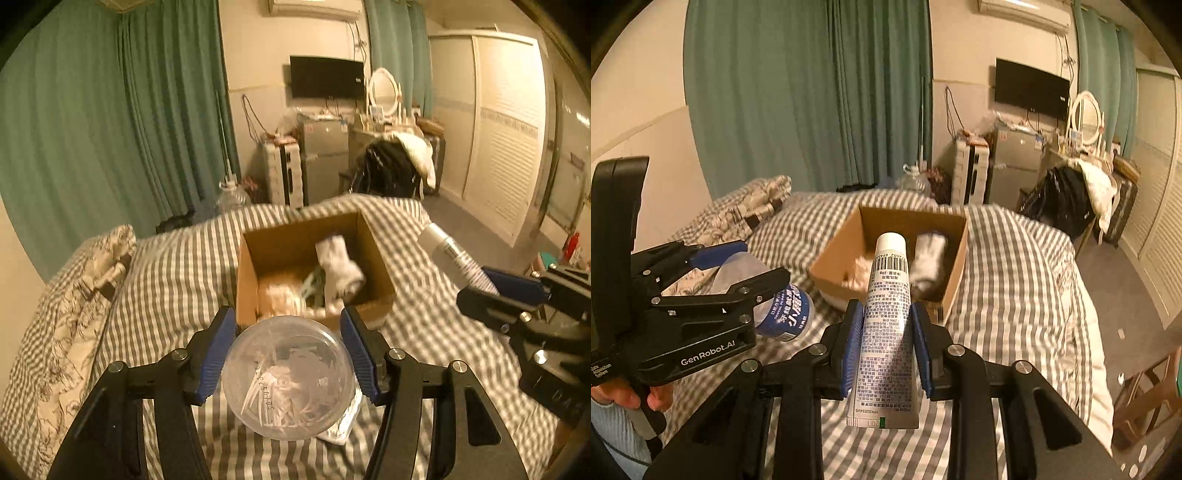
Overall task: Organize objects
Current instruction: 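Lower the bottle and tube into the box and open both grippers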
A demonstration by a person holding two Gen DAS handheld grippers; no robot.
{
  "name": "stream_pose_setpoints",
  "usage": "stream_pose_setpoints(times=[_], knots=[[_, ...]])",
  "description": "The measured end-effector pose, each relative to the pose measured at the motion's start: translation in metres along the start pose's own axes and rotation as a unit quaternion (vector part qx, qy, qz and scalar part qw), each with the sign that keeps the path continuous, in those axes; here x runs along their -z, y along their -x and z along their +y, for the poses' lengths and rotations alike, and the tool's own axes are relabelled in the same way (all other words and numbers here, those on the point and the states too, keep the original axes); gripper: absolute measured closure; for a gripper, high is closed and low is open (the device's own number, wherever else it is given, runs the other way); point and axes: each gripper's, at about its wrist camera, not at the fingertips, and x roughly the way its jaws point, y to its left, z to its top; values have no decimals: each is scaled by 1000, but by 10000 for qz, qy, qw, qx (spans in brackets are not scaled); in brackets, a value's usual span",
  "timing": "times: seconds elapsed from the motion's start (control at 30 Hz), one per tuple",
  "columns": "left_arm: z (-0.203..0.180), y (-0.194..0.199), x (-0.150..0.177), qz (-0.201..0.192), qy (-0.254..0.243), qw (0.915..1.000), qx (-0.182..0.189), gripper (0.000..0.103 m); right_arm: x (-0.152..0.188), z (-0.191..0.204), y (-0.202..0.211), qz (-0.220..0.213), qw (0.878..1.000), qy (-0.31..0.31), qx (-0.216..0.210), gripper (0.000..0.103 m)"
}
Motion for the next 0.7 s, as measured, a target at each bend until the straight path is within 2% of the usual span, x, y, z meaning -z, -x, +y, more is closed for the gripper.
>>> stream_pose_setpoints(times=[0.2,0.4,0.43,0.47,0.5,0.6,0.7], knots=[[8,-4,-36,-302,239,9992,-90,43,-38,-4,-10,-250,9996,74,86,76],[16,-38,-63,-351,414,9984,-159,47,-75,-18,-46,-303,9994,-20,176,76],[17,-45,-67,-356,438,9983,-172,52,-80,-21,-55,-290,9994,-31,199,76],[19,-52,-71,-373,472,9980,-189,85,-84,-22,-64,-274,9994,-36,225,76],[21,-61,-76,-332,526,9979,-161,91,-88,-24,-73,-251,9994,-47,244,77],[24,-93,-82,-142,624,9979,21,91,-99,-33,-109,-118,9994,-106,301,77],[22,-131,-81,83,607,9981,39,91,-101,-40,-142,45,9995,-149,277,77]])
